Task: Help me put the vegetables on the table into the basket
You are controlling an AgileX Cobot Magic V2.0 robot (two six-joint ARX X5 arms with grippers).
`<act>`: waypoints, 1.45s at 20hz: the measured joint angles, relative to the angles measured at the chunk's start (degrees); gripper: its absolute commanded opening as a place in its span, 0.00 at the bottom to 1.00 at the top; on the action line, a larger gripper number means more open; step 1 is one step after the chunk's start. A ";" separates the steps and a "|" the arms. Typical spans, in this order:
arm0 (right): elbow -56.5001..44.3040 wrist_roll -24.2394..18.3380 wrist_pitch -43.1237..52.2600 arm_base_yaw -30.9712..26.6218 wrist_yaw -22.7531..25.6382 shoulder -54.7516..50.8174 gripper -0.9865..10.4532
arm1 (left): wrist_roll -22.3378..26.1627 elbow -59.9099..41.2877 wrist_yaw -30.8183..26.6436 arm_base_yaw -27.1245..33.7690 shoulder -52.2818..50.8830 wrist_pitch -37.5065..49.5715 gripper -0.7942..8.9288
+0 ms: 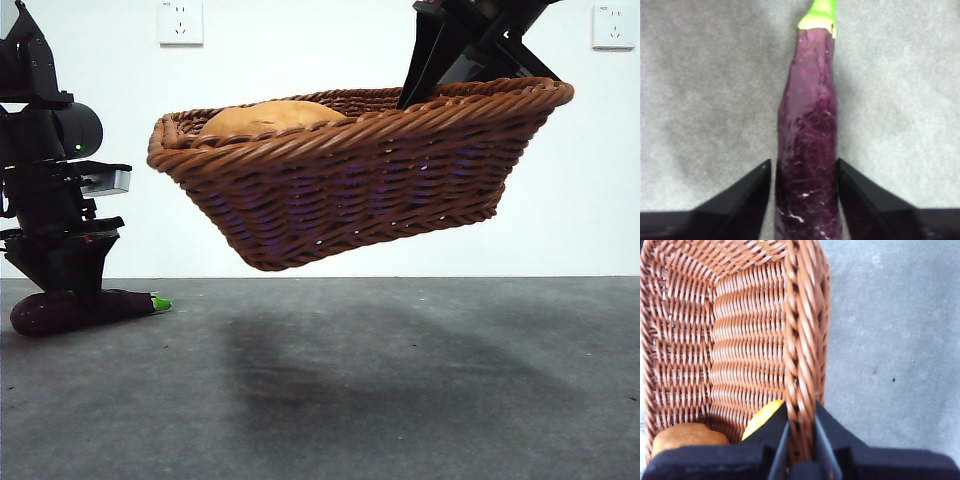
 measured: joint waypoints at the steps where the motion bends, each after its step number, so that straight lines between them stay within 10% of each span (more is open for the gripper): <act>1: 0.00 0.00 0.00 0.00 0.00 -0.02 0.08 | -0.31 0.00 0.55 0.00 0.00 -0.44 0.10; 8: -0.02 0.00 -0.35 0.00 0.28 -0.02 0.08 | -3.15 -0.02 9.90 2.73 -1.92 -3.93 0.07; 18: -0.02 -0.63 -3.39 -0.02 -0.13 4.66 0.08 | 5.07 -0.04 17.55 -6.43 -41.90 -12.17 0.07; 23: -0.02 -0.66 -1.99 0.00 -9.11 5.73 0.08 | 19.98 0.00 6.86 -23.02 -44.35 -22.80 0.07; 29: -0.02 -1.11 -3.08 0.02 -11.28 5.73 0.08 | 26.62 0.00 -4.57 -34.47 -34.34 -25.03 0.07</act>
